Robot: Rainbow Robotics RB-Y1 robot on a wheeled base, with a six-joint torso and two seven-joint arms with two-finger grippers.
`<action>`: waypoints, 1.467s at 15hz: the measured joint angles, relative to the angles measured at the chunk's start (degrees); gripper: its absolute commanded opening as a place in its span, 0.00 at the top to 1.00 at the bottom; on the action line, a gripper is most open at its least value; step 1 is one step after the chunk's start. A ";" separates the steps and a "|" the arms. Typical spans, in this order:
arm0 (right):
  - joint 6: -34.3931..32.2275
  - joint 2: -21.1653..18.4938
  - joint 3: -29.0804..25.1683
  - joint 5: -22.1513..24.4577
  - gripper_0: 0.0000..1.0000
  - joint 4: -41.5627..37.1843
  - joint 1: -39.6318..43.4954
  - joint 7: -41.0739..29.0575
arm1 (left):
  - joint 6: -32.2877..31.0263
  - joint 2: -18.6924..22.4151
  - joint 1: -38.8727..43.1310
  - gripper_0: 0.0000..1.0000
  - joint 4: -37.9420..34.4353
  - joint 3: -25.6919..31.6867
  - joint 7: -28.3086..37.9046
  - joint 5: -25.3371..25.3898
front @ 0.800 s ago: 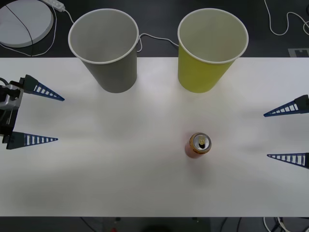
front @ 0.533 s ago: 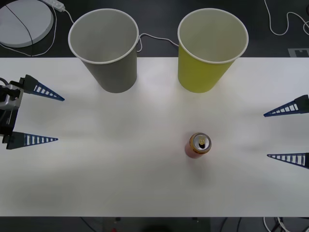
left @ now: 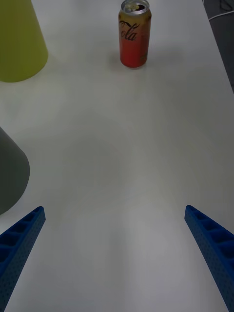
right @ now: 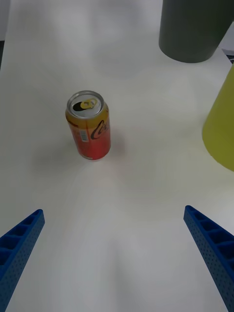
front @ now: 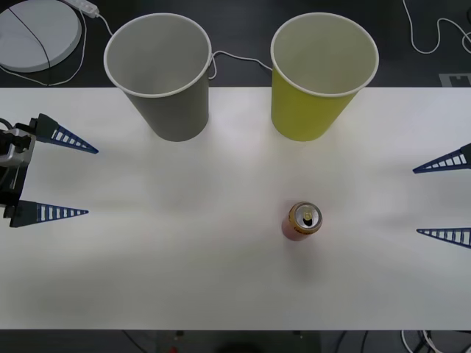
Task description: Put the can into the green bin and the plastic bottle into the gray bin
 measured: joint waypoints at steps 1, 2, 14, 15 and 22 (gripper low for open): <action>0.00 0.35 0.05 -0.14 0.00 0.99 -0.02 0.63 | 0.00 0.00 0.00 0.00 0.00 0.00 0.00 0.00; 0.00 0.96 0.06 -0.30 0.00 2.00 -0.02 1.36 | 0.00 0.00 0.00 0.00 0.00 0.00 0.00 0.00; 1.06 7.12 6.53 -8.91 0.00 22.21 -3.31 22.88 | 0.00 0.00 0.00 0.00 0.00 0.00 0.00 0.00; 1.05 7.80 6.56 -8.95 0.00 23.24 -3.47 23.91 | 0.00 0.00 0.00 0.00 0.00 0.00 0.00 0.00; 2.14 13.10 7.73 -8.94 0.00 27.14 -4.08 27.35 | 0.00 0.00 0.00 0.00 0.00 0.00 0.00 0.00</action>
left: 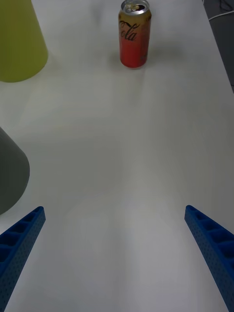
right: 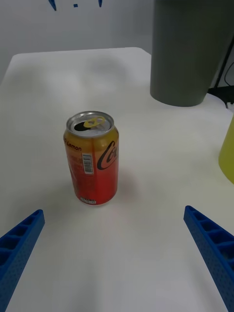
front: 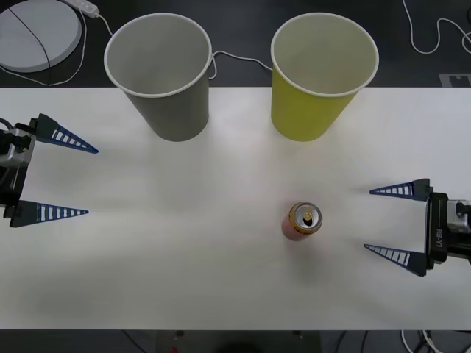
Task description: Put the can into the green bin and the plastic bottle into the gray bin
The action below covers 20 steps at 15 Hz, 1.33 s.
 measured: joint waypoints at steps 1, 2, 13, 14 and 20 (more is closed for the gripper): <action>0.15 0.50 0.21 0.04 0.00 0.59 -0.13 0.73 | 0.00 0.00 0.00 0.00 0.00 0.00 0.00 0.00; 0.24 1.05 0.28 0.05 0.00 1.40 -0.44 1.99 | 0.00 0.00 0.00 0.00 0.00 0.00 0.00 0.00; 3.63 8.42 4.31 -0.16 0.00 13.34 -6.22 10.65 | 0.00 0.00 0.00 0.00 0.00 0.00 0.00 0.00; 4.53 8.91 5.38 -0.55 0.00 13.33 -6.23 10.73 | 0.00 0.00 0.00 0.00 0.00 0.00 0.00 0.00; 8.38 10.90 11.48 -2.85 0.00 13.32 -6.86 11.64 | 0.00 0.00 0.00 0.00 0.00 0.00 0.00 0.00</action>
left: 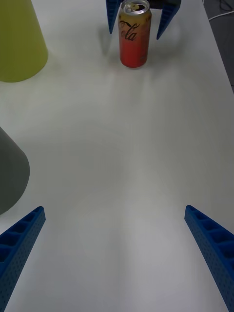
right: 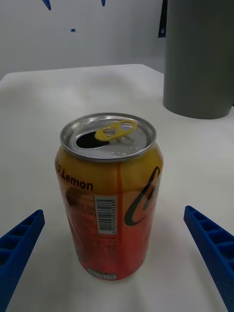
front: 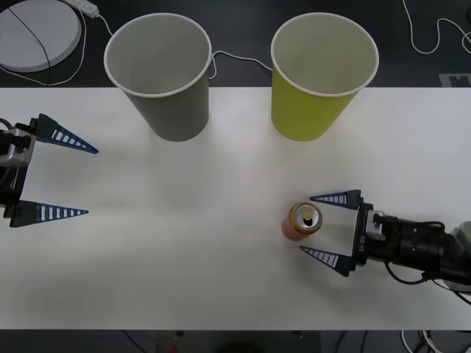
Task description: Put the can into the green bin and the plastic bottle into the gray bin
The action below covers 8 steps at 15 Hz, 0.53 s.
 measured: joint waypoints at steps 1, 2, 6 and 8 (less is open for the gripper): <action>0.28 0.36 0.46 -0.04 0.00 -0.03 -0.13 0.16 | 0.00 0.00 0.00 0.00 0.00 0.00 0.00 0.00; 0.57 0.78 0.78 -0.05 0.00 -0.02 -0.26 0.29 | 0.00 0.00 0.00 0.00 0.00 0.00 0.00 0.00; 1.80 2.51 1.58 -0.04 0.00 0.00 -0.50 0.70 | 0.00 0.00 0.00 0.00 0.00 0.00 0.00 0.00; 2.49 3.14 2.02 -0.05 0.00 -0.01 -0.62 0.83 | 0.00 0.00 0.00 0.00 0.00 0.00 0.00 0.00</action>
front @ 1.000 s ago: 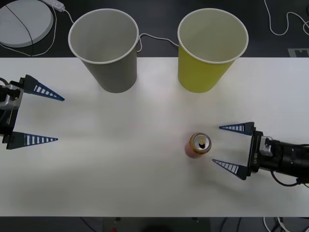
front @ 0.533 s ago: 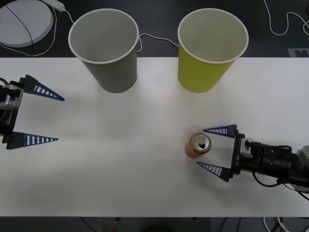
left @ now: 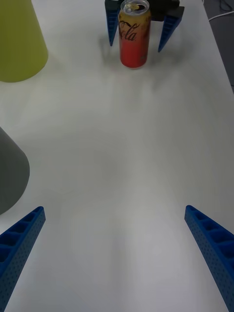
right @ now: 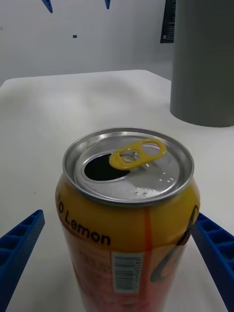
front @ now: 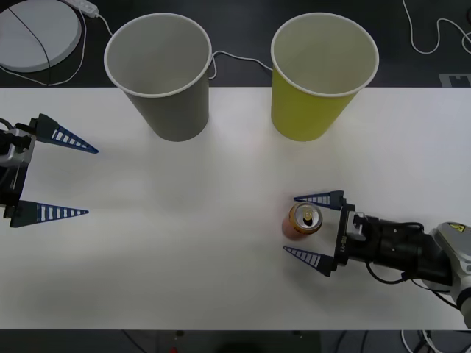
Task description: Put the can into the green bin and the plastic bottle into the gray bin
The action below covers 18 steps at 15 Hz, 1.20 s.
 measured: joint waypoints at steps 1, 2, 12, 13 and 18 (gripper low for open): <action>0.25 0.24 0.24 0.00 0.00 -0.04 -0.05 0.04 | 0.00 0.00 0.00 0.00 0.00 0.00 0.00 0.00; 0.44 0.46 0.39 0.00 0.00 -0.04 -0.10 0.09 | 0.00 0.00 0.00 0.00 0.00 0.00 0.00 0.00; 0.97 0.72 0.90 0.00 1.00 -0.02 -0.52 -0.53 | 0.00 0.00 0.00 0.00 0.00 0.00 0.00 0.00; 0.95 0.63 0.90 0.00 1.00 -0.05 -0.58 -0.73 | 0.00 0.00 0.00 0.00 0.00 0.00 0.00 0.00; 0.90 -1.26 0.90 0.14 1.00 -3.07 -0.32 -4.76 | 0.00 0.00 0.00 0.00 0.00 0.00 0.00 0.00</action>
